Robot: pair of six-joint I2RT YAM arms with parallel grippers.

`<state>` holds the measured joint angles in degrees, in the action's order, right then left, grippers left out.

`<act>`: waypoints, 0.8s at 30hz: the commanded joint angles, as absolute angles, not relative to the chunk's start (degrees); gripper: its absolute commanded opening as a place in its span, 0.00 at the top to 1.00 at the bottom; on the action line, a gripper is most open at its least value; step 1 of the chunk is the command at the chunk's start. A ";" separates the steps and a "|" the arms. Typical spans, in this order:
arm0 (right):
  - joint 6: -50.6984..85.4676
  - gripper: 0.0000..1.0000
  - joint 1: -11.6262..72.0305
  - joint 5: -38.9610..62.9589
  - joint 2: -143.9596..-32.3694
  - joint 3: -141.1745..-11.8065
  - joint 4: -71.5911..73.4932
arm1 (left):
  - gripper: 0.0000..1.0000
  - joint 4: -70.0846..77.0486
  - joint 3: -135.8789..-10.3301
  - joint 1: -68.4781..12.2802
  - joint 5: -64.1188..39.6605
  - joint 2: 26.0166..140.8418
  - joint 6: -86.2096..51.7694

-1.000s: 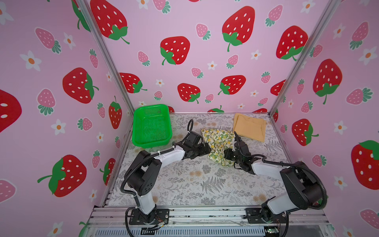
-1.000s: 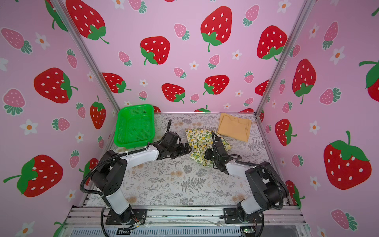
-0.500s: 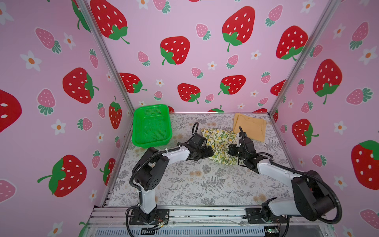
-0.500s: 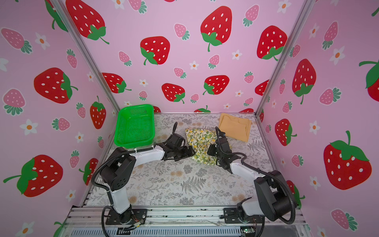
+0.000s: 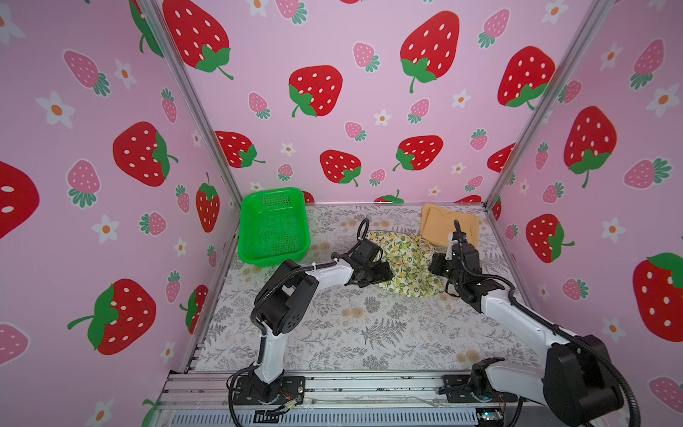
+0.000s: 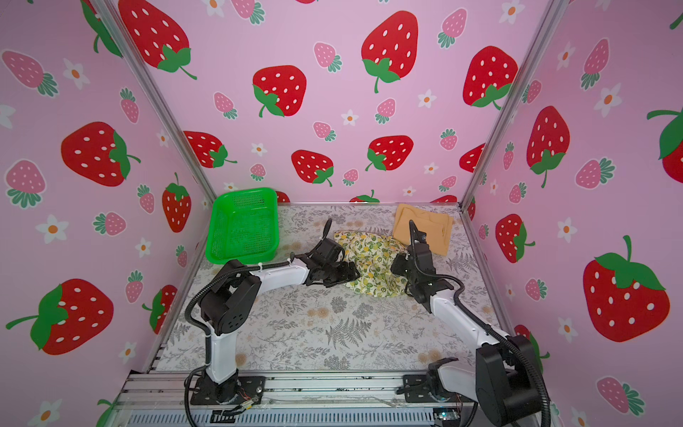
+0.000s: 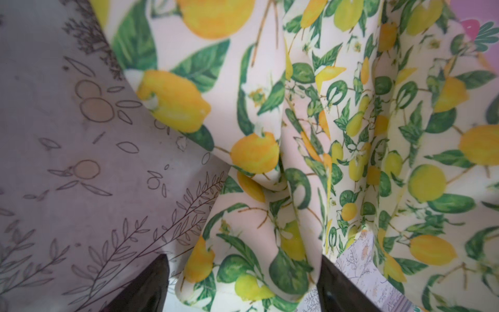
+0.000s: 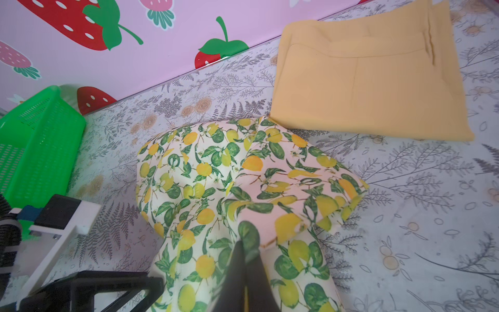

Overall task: Fold and stack skirts
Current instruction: Flatten out the skirt at the center of the table.

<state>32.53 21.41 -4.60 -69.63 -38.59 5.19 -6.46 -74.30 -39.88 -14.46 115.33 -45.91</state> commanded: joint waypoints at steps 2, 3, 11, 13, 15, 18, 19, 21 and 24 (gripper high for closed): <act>30.26 0.98 18.94 -5.67 -67.26 -38.94 2.67 | 0.21 -7.79 -77.16 -40.08 -15.10 116.88 -45.44; 30.00 0.97 18.27 -5.67 -66.99 -38.94 2.34 | 0.23 -7.74 -77.30 -40.16 -15.05 117.05 -45.35; 29.18 0.97 13.60 -3.14 -65.22 -38.28 1.50 | 0.48 -8.99 -79.86 -40.16 -15.70 119.34 -44.76; 29.09 0.97 12.86 -2.77 -64.97 -38.15 1.52 | 0.55 -9.06 -80.09 -40.17 -16.00 119.55 -44.65; 28.92 0.97 12.19 -2.42 -65.10 -37.98 1.50 | 0.62 -9.07 -80.07 -40.17 -15.95 119.45 -44.61; 28.72 0.97 11.53 -2.02 -65.30 -37.56 1.68 | 0.81 -9.39 -80.15 -40.17 -16.06 119.27 -44.23; 28.71 0.97 11.32 -2.00 -65.40 -37.50 1.76 | 0.88 -9.65 -80.33 -40.09 -16.39 119.35 -44.34; 28.41 0.97 10.88 -2.02 -65.58 -37.11 2.10 | 1.00 -9.90 -80.42 -40.01 -16.95 119.11 -44.54; 27.81 0.97 9.82 -2.37 -66.24 -37.00 2.11 | 1.00 -9.85 -79.11 -39.73 -16.80 116.96 -44.63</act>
<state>28.93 10.85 -2.42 -66.06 -37.63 2.04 -8.43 -78.26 -39.90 -16.47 118.74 -44.71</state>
